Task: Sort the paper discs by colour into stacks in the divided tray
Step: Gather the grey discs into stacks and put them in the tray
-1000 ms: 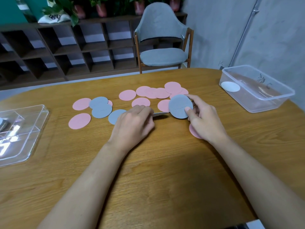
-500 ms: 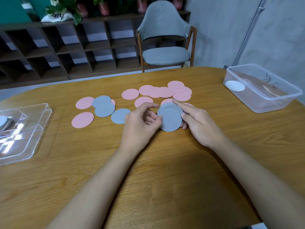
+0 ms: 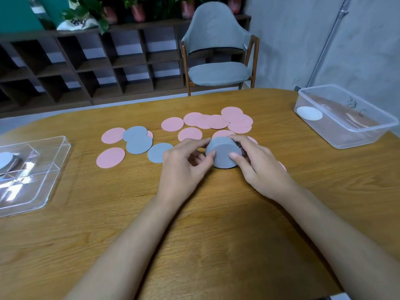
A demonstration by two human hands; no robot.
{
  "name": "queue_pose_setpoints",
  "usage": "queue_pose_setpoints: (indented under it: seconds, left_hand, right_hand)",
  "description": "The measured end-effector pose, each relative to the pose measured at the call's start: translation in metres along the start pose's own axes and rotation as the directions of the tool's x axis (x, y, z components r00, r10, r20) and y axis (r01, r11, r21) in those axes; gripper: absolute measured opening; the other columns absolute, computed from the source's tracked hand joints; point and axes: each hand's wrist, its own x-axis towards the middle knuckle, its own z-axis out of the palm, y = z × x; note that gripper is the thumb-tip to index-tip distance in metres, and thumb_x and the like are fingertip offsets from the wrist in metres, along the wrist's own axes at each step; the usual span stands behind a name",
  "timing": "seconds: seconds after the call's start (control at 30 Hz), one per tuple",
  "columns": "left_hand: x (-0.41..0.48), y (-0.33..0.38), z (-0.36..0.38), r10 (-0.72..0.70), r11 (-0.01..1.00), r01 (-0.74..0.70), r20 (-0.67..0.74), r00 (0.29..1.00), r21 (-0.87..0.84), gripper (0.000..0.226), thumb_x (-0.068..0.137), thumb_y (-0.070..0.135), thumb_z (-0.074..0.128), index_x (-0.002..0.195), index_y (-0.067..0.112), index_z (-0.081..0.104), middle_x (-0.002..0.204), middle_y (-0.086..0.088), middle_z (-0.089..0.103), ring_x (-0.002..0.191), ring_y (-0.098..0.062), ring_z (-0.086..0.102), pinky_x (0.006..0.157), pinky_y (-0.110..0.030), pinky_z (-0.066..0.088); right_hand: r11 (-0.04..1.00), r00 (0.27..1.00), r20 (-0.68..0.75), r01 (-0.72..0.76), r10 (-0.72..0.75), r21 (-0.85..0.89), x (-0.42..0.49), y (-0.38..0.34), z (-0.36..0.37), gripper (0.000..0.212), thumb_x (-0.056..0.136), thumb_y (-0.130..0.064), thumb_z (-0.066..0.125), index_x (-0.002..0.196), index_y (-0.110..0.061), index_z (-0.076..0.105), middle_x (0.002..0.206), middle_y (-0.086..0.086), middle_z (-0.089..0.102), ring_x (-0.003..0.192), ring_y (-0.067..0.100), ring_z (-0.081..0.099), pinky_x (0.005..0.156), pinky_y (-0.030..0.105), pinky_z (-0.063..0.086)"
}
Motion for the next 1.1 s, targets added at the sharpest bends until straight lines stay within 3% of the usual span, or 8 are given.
queue_pose_setpoints:
  seconds: [0.1,0.27,0.37,0.47,0.7,0.8,0.93,1.1]
  left_hand:
    - [-0.001,-0.003,-0.002,-0.041,0.999,0.042,0.036,0.999,-0.02,0.029,0.085,0.016,0.084,0.114,0.018,0.079,0.091,0.006,0.076,0.073,-0.012,0.072,0.075,-0.024,0.06]
    - [-0.002,-0.007,0.0,-0.113,0.993,0.115,0.075,0.991,-0.023,0.036,0.086,0.021,0.085,0.121,0.018,0.078,0.093,0.006,0.08,0.081,-0.006,0.074,0.083,-0.021,0.058]
    - [-0.004,-0.003,-0.002,-0.086,0.996,0.084,0.068,0.994,0.032,0.036,0.088,0.023,0.083,0.123,0.017,0.078,0.1,0.008,0.081,0.083,-0.003,0.072,0.082,-0.013,0.051]
    - [-0.006,-0.003,-0.011,-0.125,0.992,0.124,0.064,0.99,0.02,0.033,0.087,0.023,0.083,0.12,0.019,0.079,0.098,0.01,0.08,0.081,-0.002,0.071,0.08,-0.015,0.052]
    - [-0.005,-0.014,-0.057,-0.216,0.975,0.221,0.108,0.97,-0.031,0.028,0.081,0.022,0.089,0.108,0.02,0.081,0.089,0.006,0.079,0.078,-0.001,0.071,0.076,-0.016,0.056]
    - [-0.003,-0.036,-0.083,-0.149,0.979,0.129,0.122,0.981,0.157,0.041,0.079,0.037,0.089,0.117,0.026,0.077,0.106,0.013,0.071,0.098,-0.003,0.065,0.086,-0.014,0.05]
    - [-0.001,-0.066,-0.102,-0.175,0.917,0.083,0.207,0.963,0.391,0.056,0.081,0.05,0.084,0.129,0.025,0.071,0.14,0.009,0.063,0.132,-0.012,0.055,0.11,-0.031,0.044]
    - [0.001,-0.074,-0.102,-0.138,0.905,0.041,0.201,0.97,0.423,0.047,0.083,0.054,0.081,0.118,0.023,0.075,0.116,0.01,0.071,0.111,-0.014,0.061,0.094,-0.036,0.051]
  right_hand:
    - [1.0,0.999,0.031,0.018,-0.018,0.0,0.0,0.001,0.002,0.036,0.106,-0.028,0.053,0.142,-0.026,0.047,0.112,-0.024,0.054,0.097,0.0,0.054,0.079,0.007,0.038]
    - [1.0,0.999,0.027,0.024,-0.024,-0.013,0.001,0.0,0.007,0.039,0.107,-0.023,0.051,0.146,-0.021,0.047,0.126,-0.021,0.05,0.11,-0.011,0.042,0.089,-0.005,0.029]
    - [1.0,1.0,0.024,0.012,-0.012,0.005,0.002,-0.003,0.009,0.04,0.107,-0.025,0.051,0.147,-0.026,0.044,0.129,-0.018,0.053,0.111,-0.005,0.048,0.09,0.003,0.036]
    - [0.998,0.999,0.037,-0.01,0.008,0.056,0.003,-0.007,0.011,0.039,0.106,-0.029,0.054,0.143,-0.033,0.043,0.118,-0.01,0.062,0.096,0.002,0.058,0.08,0.018,0.044]
    - [0.997,0.996,0.058,0.069,-0.071,0.02,0.017,-0.034,0.023,0.029,0.101,-0.03,0.061,0.129,-0.029,0.056,0.101,-0.01,0.062,0.084,0.007,0.057,0.066,0.012,0.041]
    - [0.998,0.996,0.068,0.054,-0.056,0.036,0.028,-0.042,0.033,0.03,0.101,-0.03,0.061,0.13,-0.029,0.055,0.098,-0.006,0.064,0.082,0.008,0.057,0.065,0.013,0.042]
    - [0.998,0.999,0.038,-0.001,-0.002,0.059,0.043,-0.046,0.044,0.026,0.102,-0.031,0.058,0.128,-0.031,0.052,0.093,-0.004,0.062,0.078,0.009,0.057,0.07,0.029,0.046]
    - [0.998,0.999,0.016,-0.034,0.033,0.062,0.056,-0.048,0.053,0.029,0.103,-0.032,0.056,0.131,-0.031,0.051,0.095,-0.01,0.06,0.081,0.006,0.057,0.066,0.02,0.043]
